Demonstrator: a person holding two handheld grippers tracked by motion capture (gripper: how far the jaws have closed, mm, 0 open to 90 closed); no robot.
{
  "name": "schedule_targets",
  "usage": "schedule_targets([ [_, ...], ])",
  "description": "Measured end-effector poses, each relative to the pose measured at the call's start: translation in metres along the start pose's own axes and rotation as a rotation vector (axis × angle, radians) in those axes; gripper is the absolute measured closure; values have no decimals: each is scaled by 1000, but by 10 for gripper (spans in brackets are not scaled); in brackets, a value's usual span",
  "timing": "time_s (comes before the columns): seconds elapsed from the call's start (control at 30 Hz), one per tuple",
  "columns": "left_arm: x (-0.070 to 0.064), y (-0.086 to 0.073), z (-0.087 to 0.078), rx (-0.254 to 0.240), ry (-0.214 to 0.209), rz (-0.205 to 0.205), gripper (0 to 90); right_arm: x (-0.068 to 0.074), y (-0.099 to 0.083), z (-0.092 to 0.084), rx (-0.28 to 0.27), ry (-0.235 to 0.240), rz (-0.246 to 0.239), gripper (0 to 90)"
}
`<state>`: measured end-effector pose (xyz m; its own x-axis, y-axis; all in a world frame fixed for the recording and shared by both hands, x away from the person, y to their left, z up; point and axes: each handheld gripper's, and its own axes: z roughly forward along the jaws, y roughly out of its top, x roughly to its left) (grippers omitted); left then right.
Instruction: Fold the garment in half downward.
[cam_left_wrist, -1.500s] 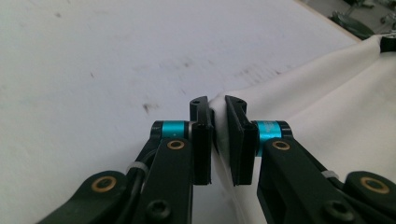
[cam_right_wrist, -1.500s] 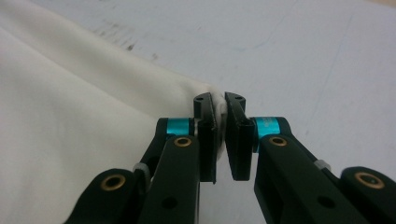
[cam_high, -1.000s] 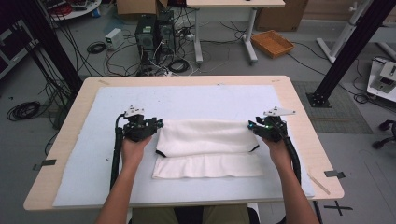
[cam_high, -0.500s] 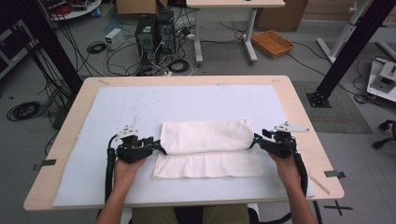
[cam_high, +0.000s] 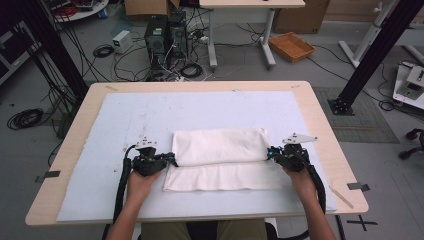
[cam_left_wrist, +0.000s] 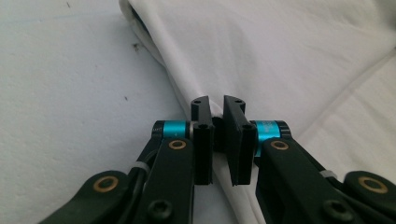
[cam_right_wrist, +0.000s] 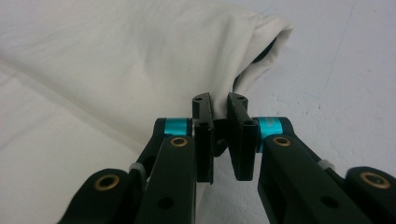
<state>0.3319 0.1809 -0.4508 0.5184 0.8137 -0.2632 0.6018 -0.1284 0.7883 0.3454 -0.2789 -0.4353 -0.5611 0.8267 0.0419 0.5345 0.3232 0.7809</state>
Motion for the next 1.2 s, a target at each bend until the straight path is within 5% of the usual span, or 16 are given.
schedule_targets([
  [0.17, -3, 1, -12, -69, -4, 31, 834, 4, -2, -9, -39, 10, -10, 831],
  [0.2, -6, 2, -21, -109, -19, 34, 835, 6, -3, -15, -61, 12, -18, 830],
  [0.4, -12, -5, -51, -161, -80, 43, 835, 14, -11, -40, -109, 27, -27, 831],
  [0.6, -23, -27, -68, -131, -129, 50, 834, 24, -30, -64, -113, 37, -51, 831],
  [0.97, -40, -55, -75, -34, -124, 102, 834, 36, -57, -84, -55, 59, -63, 828],
  [1.07, -39, -59, -75, -11, -116, 99, 832, 35, -62, -80, -15, 72, -28, 705],
  [1.13, -38, -57, -76, -39, -114, 93, 799, 31, -61, -83, -60, 39, 20, 582],
  [1.2, -35, -53, -78, -82, -91, 73, 675, 25, -56, -87, -105, -2, 62, 547],
])
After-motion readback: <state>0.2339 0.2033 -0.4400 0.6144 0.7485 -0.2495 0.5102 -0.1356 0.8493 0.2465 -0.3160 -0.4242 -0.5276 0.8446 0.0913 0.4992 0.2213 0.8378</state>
